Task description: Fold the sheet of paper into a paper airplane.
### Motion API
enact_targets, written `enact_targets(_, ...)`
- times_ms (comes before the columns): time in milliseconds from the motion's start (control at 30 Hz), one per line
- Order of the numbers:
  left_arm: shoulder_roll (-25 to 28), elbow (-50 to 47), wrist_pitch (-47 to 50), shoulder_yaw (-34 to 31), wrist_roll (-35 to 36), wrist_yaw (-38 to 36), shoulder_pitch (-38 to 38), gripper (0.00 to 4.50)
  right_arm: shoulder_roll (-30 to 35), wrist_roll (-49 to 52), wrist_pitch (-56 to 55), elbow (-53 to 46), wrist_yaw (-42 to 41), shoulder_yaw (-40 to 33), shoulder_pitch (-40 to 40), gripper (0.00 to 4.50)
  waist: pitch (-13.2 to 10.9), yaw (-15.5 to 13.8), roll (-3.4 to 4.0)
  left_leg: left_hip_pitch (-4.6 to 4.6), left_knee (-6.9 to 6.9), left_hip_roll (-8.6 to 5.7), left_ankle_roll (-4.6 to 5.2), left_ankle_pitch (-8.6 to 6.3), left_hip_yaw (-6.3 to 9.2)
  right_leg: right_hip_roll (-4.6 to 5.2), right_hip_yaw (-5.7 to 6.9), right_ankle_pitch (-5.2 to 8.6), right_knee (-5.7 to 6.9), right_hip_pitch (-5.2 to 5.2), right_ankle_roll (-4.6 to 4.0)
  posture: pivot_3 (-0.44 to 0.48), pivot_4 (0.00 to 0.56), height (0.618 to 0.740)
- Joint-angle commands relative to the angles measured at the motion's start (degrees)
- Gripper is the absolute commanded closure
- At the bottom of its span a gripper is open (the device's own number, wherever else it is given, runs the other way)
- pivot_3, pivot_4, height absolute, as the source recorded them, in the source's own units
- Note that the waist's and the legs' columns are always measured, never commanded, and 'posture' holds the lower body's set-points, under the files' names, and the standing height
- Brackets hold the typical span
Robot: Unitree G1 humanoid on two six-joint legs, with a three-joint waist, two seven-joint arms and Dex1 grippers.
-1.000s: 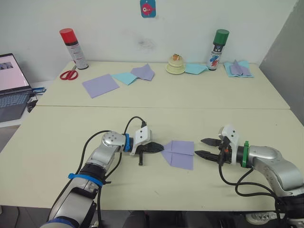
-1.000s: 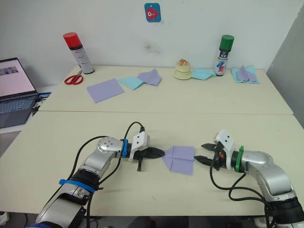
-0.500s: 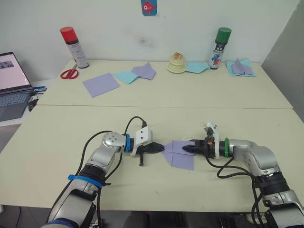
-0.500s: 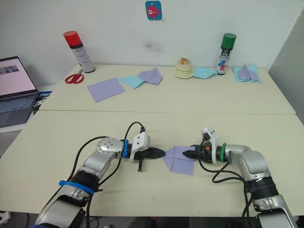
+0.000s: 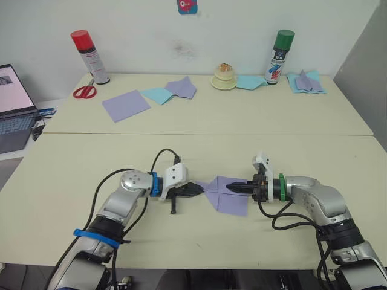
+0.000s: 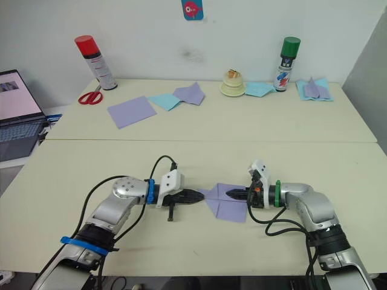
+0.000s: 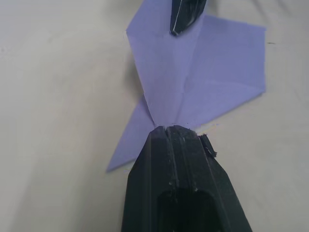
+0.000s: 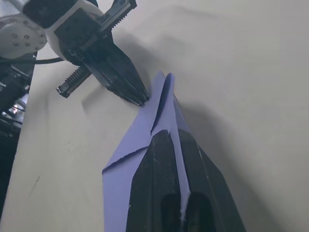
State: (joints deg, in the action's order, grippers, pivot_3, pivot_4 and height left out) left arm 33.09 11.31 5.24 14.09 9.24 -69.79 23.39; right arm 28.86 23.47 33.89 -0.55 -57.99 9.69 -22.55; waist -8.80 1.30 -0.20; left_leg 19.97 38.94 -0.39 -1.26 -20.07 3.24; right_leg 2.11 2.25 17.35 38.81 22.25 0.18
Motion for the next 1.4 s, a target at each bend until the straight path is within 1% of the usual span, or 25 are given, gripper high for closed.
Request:
enact_targets(33,4.1,-9.5,5.6,-5.5,5.0,-0.6,-0.2,4.5,1.1,-7.8,-19.7,-1.0,-1.6,1.2,-1.7,4.47,-0.6,0.0,-0.13,0.03,0.02,0.0,-0.01,0.0,0.0,0.0,0.0,0.0,0.04,0.03,0.0,0.0,0.15,0.717)
enact_targets(133,6.3,-14.0,9.4,-7.7,7.4,-0.4,-0.6,4.5,0.9,-12.2,-33.0,1.5,-1.9,1.7,-2.3,4.47,-0.7,-0.2,-0.12,0.1,0.05,-0.01,-0.07,0.04,0.0,0.01,0.04,0.01,-0.02,0.05,0.02,0.0,0.15,0.717)
enact_targets(167,7.2,-16.0,11.3,-8.8,8.7,-0.4,-0.7,4.5,1.2,-14.6,-39.8,2.4,-1.7,1.9,-3.0,4.47,-0.7,-0.3,-0.16,0.13,0.05,-0.02,-0.09,0.05,0.0,0.02,0.05,0.01,-0.09,0.04,0.02,0.0,0.15,0.717)
enact_targets(233,8.4,-20.1,15.5,-10.9,11.8,0.1,-0.9,4.5,2.1,-21.7,-58.9,6.5,0.9,2.6,-4.6,4.47,-0.8,-0.3,-0.21,0.21,0.07,-0.02,-0.13,0.07,-0.03,0.03,0.06,0.0,-0.18,0.05,0.03,0.0,0.15,0.717)
enact_targets(267,8.9,-21.6,17.3,-11.6,12.9,0.2,-1.1,4.5,2.6,-24.6,-66.5,8.7,2.2,2.9,-5.3,4.47,-0.8,-0.3,-0.22,0.23,0.11,-0.03,-0.14,0.07,-0.05,0.03,0.06,0.0,-0.19,0.05,0.03,0.0,0.15,0.717)
enact_targets(300,9.5,-23.2,18.8,-12.1,14.0,0.4,-1.3,4.5,3.0,-28.1,-73.9,11.4,4.6,3.2,-5.9,4.47,-0.9,-0.3,-0.23,0.27,0.12,-0.04,-0.15,0.08,-0.08,0.05,0.06,0.0,-0.2,0.07,0.03,0.0,0.15,0.717)
enact_targets(367,10.3,-25.5,21.3,-12.7,15.7,0.7,-1.7,4.5,3.4,-36.3,-84.6,16.5,11.5,3.0,-6.9,4.47,-0.9,-0.3,-0.25,0.27,0.13,-0.04,-0.18,0.09,-0.11,0.06,0.06,0.0,-0.22,0.06,0.04,0.0,0.15,0.717)
enact_targets(400,10.6,-26.4,22.2,-12.9,16.4,0.9,-1.9,4.5,3.3,-39.6,-88.9,18.6,15.0,2.5,-7.2,4.47,-0.9,-0.3,-0.26,0.27,0.13,-0.04,-0.21,0.11,-0.11,0.06,0.06,0.0,-0.21,0.06,0.04,0.0,0.15,0.717)
enact_targets(467,11.0,-27.4,23.4,-13.1,17.2,1.2,-2.0,4.5,3.3,-44.3,-93.7,21.9,20.0,2.4,-7.6,4.47,-0.9,-0.3,-0.27,0.26,0.13,-0.04,-0.32,0.17,-0.13,0.06,0.05,0.0,-0.18,0.06,0.03,0.0,0.15,0.717)
enact_targets(567,11.8,-27.9,24.1,-12.6,17.5,0.7,-2.3,4.5,3.3,-48.8,-97.2,25.7,25.0,3.7,-6.3,4.47,-0.9,-0.3,-0.27,0.24,0.15,-0.03,-0.4,0.22,-0.15,0.05,0.04,0.0,-0.08,0.07,0.03,0.0,0.15,0.717)
enact_targets(633,12.2,-28.1,23.9,-12.1,17.3,0.4,-2.7,4.5,3.3,-51.1,-97.6,26.8,27.4,4.4,-5.2,4.47,-0.9,-0.3,-0.27,0.21,0.15,-0.03,-0.43,0.24,-0.17,0.05,0.02,0.0,-0.03,0.07,0.02,0.0,0.15,0.717)
enact_targets(800,12.7,-29.7,24.5,-11.3,18.2,-0.4,-3.7,4.5,4.2,-50.8,-96.8,25.0,28.1,7.4,-1.0,4.47,-0.9,-0.4,-0.29,0.14,0.16,-0.03,-0.44,0.24,-0.19,0.04,-0.02,0.0,0.03,0.03,0.02,0.0,0.15,0.717)
enact_targets(900,13.7,-29.9,23.7,-10.9,17.4,-0.9,-4.7,4.5,4.8,-50.2,-96.2,23.1,28.4,8.3,1.2,4.47,-0.9,-0.4,-0.32,0.12,0.18,-0.03,-0.44,0.24,-0.2,0.04,-0.04,0.0,0.05,0.01,0.02,0.0,0.15,0.717)
enact_targets(1000,14.5,-29.9,23.3,-10.7,17.0,-1.1,-5.7,4.5,5.5,-48.0,-95.0,21.3,27.6,9.2,2.8,3.86,-0.9,-0.4,-0.32,0.07,0.18,-0.03,-0.43,0.24,-0.2,0.04,-0.05,0.0,0.1,-0.01,0.01,0.0,0.15,0.717)
enact_targets(1100,14.9,-30.7,23.3,-10.6,17.4,-1.4,-6.4,4.5,6.8,-45.9,-93.5,19.3,26.1,9.9,3.7,2.82,-0.9,-0.5,-0.32,0.04,0.18,-0.03,-0.43,0.24,-0.21,0.04,-0.07,0.0,0.13,-0.02,0.01,0.0,0.15,0.717)
enact_targets(1200,15.1,-31.5,23.3,-10.5,18.0,-1.8,-6.7,4.5,9.0,-42.3,-91.9,14.9,23.7,10.9,5.7,1.75,-0.9,-0.8,-0.32,0.04,0.18,-0.03,-0.42,0.24,-0.22,0.04,-0.07,0.0,0.13,-0.02,0.01,0.0,0.15,0.717)
enact_targets(1233,15.2,-31.7,23.2,-10.4,17.9,-1.9,-6.9,4.5,9.8,-41.0,-91.6,13.0,23.1,11.1,6.7,1.75,-0.9,-1.0,-0.32,0.05,0.18,-0.03,-0.42,0.24,-0.22,0.04,-0.07,0.0,0.12,-0.01,0.01,0.0,0.15,0.717)
enact_targets(1400,15.6,-31.7,22.7,-10.4,17.6,-2.0,-7.4,4.5,16.7,-27.0,-88.1,-1.2,19.3,12.3,14.2,1.75,-0.9,-1.3,-0.34,0.08,0.19,-0.03,-0.4,0.23,-0.21,0.04,-0.06,0.0,0.09,-0.02,0.01,0.0,0.15,0.717)
